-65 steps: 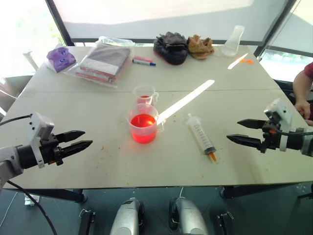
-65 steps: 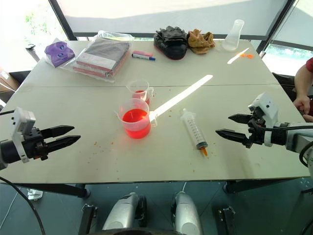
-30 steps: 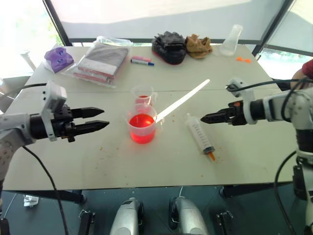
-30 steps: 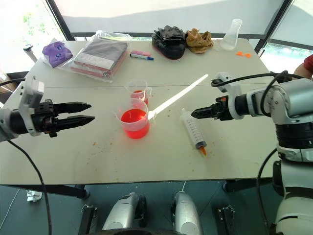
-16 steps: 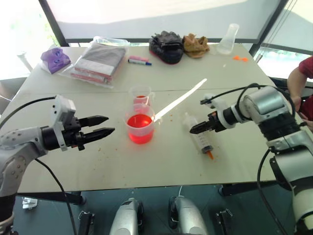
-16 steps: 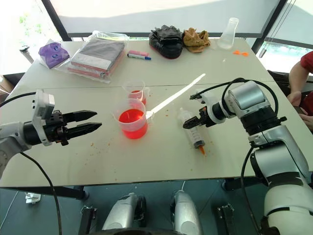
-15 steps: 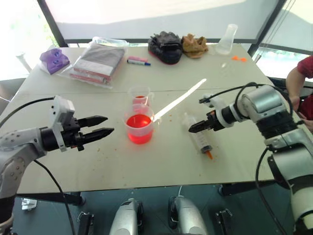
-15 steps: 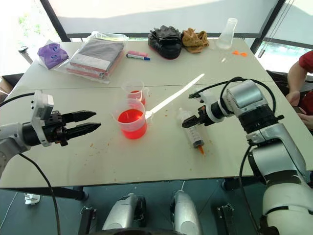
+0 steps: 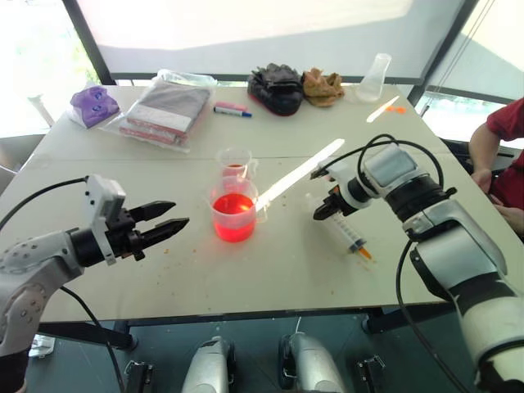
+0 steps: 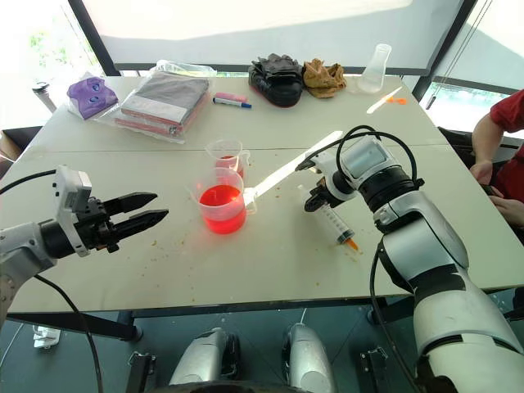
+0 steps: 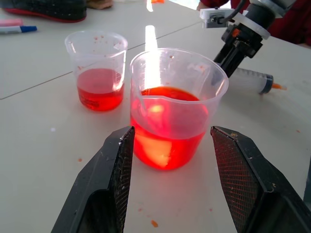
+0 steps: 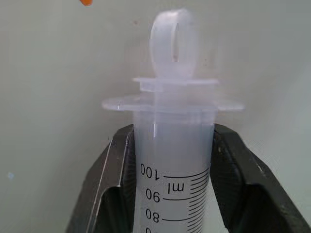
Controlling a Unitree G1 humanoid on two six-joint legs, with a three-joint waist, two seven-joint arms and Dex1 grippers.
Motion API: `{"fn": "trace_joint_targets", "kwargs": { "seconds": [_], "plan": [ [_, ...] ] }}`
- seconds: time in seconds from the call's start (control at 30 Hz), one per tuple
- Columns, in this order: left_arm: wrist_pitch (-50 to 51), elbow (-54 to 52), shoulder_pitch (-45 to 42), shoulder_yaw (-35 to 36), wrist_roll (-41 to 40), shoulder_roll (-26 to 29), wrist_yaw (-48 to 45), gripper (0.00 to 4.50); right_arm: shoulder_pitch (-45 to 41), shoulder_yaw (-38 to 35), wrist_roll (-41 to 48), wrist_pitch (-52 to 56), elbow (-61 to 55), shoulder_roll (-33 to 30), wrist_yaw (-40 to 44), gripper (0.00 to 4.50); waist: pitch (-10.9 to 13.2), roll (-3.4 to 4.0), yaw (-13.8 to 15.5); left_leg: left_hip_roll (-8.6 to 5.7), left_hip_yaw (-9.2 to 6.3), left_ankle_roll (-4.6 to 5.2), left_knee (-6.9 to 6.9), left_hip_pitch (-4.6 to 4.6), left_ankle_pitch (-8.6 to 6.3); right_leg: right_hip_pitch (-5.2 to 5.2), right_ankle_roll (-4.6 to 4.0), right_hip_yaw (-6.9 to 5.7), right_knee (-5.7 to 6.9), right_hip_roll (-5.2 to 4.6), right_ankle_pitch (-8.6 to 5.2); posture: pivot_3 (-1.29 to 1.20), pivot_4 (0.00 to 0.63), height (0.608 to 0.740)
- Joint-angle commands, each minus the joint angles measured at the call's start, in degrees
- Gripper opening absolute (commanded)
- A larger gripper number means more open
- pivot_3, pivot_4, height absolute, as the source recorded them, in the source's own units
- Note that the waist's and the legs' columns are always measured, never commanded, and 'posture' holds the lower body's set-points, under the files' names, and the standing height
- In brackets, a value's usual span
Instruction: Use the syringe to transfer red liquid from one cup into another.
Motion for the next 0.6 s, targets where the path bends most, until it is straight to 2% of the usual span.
{"fn": "trace_joint_targets", "kwargs": {
  "seconds": [0.03, 0.1, 0.2, 0.27, 0.37, 0.43, 0.53, 0.6],
  "plan": [
    [-1.28, -1.13, -0.6, 1.43, 0.09, 0.21, 0.32, 2.58, 3.9, -0.55, 1.14, 4.6, 0.42, 3.17, -0.34, 1.51, -0.06, -0.03, 0.03, 0.0, 0.0, -0.01, -0.02, 0.0, -0.01, 0.0, 0.0, 0.0, -0.01, -0.01, 0.0, 0.0, 0.15, 0.74],
    [-1.33, -0.48, -1.44, 1.18, 0.25, 0.62, 0.34, 2.58, 2.74, -4.43, 1.81, 5.85, 0.7, 4.05, -1.54, 1.51, -0.08, -0.04, -0.05, 0.01, -0.02, -0.03, -0.04, 0.0, -0.02, -0.02, -0.01, 0.0, -0.02, -0.02, 0.0, 0.0, 0.15, 0.74],
    [-0.69, 0.9, -2.51, 2.66, -0.37, 1.88, -0.15, 2.58, -4.81, -18.71, 4.58, 7.74, 5.04, 5.19, -5.54, 1.51, -0.01, 0.06, -0.29, 0.04, 0.0, -0.05, -0.08, -0.08, -0.03, -0.02, -0.07, 0.01, -0.01, -0.02, 0.03, 0.0, 0.15, 0.74],
    [-0.63, 2.5, -2.77, 4.14, -0.46, 2.84, -0.9, 2.58, -10.52, -28.68, 6.44, 7.02, 7.57, 5.08, -9.74, 1.51, 0.31, 0.56, -0.68, 0.05, 0.07, -0.05, -0.08, -0.29, -0.02, -0.15, -0.14, 0.03, 0.03, -0.01, 0.08, 0.0, 0.15, 0.74],
    [-3.66, 9.26, -5.92, 4.64, 3.25, 5.15, -1.76, 2.58, -20.56, -42.48, 10.63, 7.71, 6.89, 2.94, -15.39, 1.51, 0.8, 1.22, -0.23, -0.04, 0.15, 0.08, 0.1, -1.34, 0.25, -1.25, -0.11, 0.03, 0.4, -0.02, 0.19, 0.0, 0.15, 0.74],
    [-4.9, 15.19, -11.47, 3.12, 4.12, 5.54, -2.1, 2.58, -21.4, -44.82, 13.03, 7.02, -2.67, 2.53, -15.58, 1.51, 0.79, 1.21, 0.52, -0.12, 0.14, -0.01, 0.15, -1.98, 0.38, -2.02, 0.09, -0.03, 0.85, 0.08, 0.29, 0.0, 0.15, 0.74],
    [-6.25, 21.82, -18.48, 0.18, 5.54, 5.13, -3.76, 2.58, -15.49, -42.99, 15.19, 1.31, -20.21, 3.37, -14.79, 1.51, 0.57, 0.85, 0.67, -0.06, -0.03, -0.04, 0.06, -1.97, 0.36, -1.81, 0.22, -0.35, 0.76, 0.23, 0.19, 0.0, 0.15, 0.74],
    [-8.25, 25.92, -22.9, -1.94, 7.53, 4.09, -4.44, 2.58, -9.93, -43.77, 17.63, -6.46, -30.93, 6.82, -14.14, 1.51, 0.5, 0.72, 0.4, -0.06, -0.08, 0.0, 0.03, -1.91, 0.34, -1.63, 0.32, -0.4, 0.67, 0.2, 0.13, 0.0, 0.15, 0.74]
  ]
}}
